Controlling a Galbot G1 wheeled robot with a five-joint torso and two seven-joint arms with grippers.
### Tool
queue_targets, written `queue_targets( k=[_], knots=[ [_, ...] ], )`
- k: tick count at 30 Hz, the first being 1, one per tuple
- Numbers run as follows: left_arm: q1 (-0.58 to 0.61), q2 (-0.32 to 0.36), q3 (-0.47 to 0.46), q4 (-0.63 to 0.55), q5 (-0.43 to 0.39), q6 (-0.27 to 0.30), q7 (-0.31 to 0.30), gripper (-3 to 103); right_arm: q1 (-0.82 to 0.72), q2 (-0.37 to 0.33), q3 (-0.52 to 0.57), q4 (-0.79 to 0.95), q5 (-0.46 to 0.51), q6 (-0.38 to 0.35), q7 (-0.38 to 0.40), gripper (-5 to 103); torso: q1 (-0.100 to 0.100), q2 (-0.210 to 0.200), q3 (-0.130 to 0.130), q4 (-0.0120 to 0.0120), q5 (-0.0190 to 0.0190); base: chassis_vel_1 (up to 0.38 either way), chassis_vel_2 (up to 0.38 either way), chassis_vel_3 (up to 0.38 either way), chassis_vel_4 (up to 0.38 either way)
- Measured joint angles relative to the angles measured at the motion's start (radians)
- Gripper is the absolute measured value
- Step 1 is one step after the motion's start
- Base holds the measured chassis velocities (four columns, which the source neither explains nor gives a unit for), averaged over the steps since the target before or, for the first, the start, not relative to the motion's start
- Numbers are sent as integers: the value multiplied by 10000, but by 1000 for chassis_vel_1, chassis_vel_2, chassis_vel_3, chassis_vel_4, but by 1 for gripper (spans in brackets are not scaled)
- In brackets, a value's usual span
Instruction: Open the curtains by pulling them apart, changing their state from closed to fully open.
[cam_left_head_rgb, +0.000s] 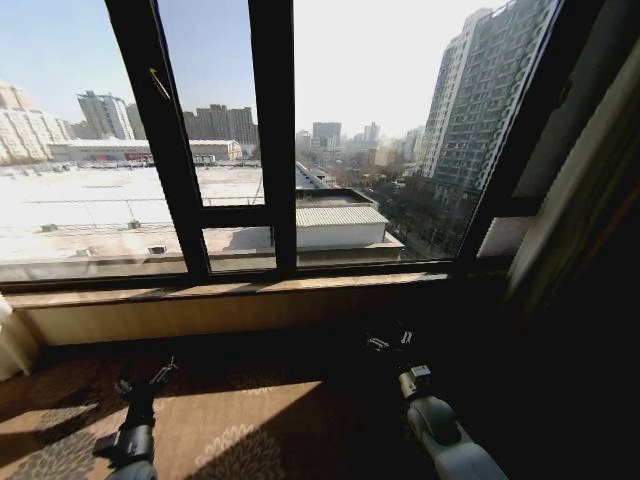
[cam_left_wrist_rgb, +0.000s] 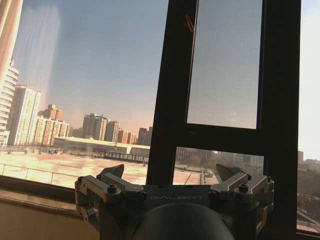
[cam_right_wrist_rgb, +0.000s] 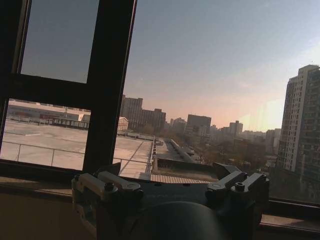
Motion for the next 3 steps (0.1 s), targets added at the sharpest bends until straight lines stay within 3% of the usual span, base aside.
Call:
queue_targets(
  k=[3],
  knots=[
    [0,0,1,0,0,0,0,100,0,-1,0,0,0,0,0,100,1,0,1,-1,1,0,0,0,0]
  ],
)
